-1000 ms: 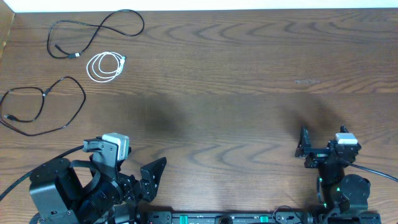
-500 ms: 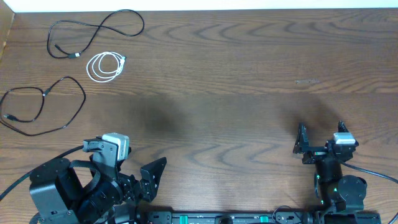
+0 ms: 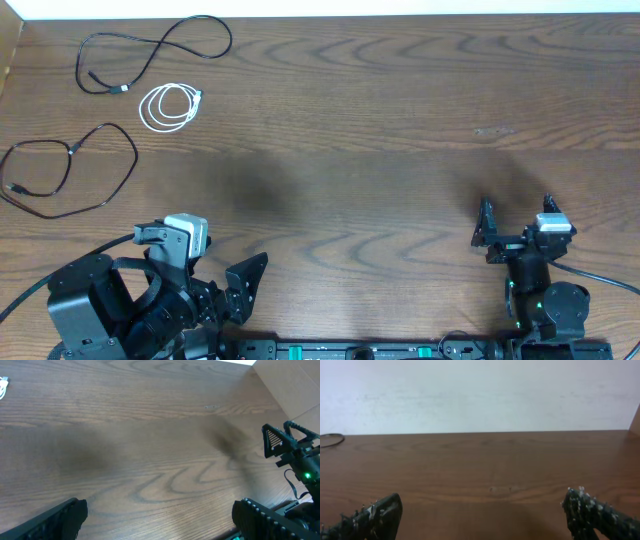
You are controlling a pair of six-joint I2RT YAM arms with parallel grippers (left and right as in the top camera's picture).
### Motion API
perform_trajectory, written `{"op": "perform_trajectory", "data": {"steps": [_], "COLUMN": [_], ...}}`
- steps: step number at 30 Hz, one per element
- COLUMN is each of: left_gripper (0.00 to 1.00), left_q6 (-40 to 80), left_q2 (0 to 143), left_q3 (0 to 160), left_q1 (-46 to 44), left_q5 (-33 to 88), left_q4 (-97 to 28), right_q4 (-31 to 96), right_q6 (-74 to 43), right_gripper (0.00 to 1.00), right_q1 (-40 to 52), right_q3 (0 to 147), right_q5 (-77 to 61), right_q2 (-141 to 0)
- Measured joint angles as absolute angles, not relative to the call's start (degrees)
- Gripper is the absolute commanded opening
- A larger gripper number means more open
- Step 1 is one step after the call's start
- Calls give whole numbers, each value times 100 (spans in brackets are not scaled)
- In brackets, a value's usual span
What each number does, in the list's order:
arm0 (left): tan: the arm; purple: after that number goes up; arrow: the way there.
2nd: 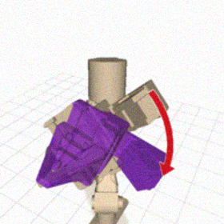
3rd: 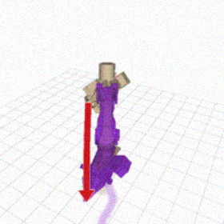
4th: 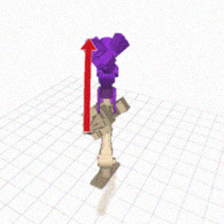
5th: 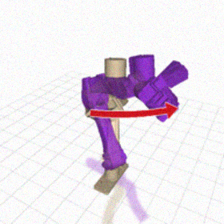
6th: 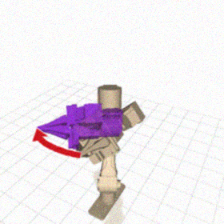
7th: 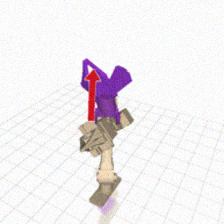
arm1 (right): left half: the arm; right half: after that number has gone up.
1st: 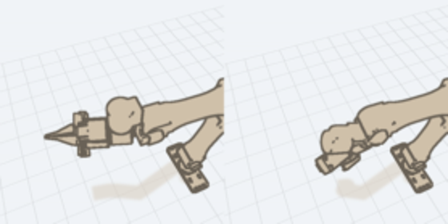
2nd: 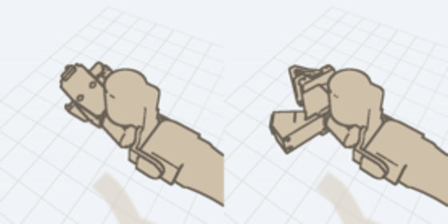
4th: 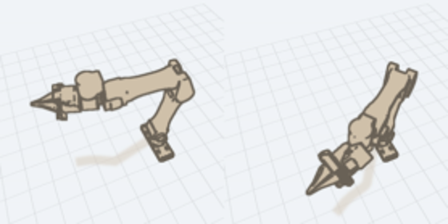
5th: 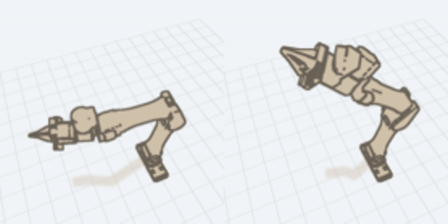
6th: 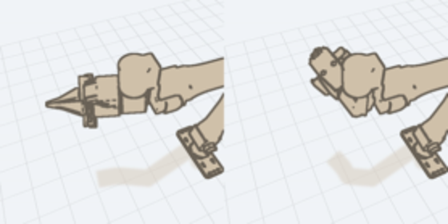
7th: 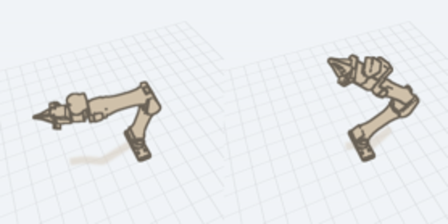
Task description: Untangle cables
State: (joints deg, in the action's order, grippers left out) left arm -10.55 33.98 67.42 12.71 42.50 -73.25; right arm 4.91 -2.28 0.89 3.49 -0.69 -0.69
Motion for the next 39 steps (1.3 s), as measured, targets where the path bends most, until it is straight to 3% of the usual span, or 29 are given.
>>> {"op": "perform_trajectory", "data": {"steps": [6,39], "left_gripper": [98,98], "left_q6": [-1055,-1055], "left_q2": [3398,3398], "left_q3": [6742,6742], "left_q1": [1269,1269], "left_q5": [4250,4250], "left_q4": [-7325,-7325], "right_q4": [80,408], "right_q6": [-228,-228], "right_gripper": [99,99], "right_q1": [89,89], "right_q3": [143,43], "right_q5": [-91,-150], "right_q2": [-67,-69]}}
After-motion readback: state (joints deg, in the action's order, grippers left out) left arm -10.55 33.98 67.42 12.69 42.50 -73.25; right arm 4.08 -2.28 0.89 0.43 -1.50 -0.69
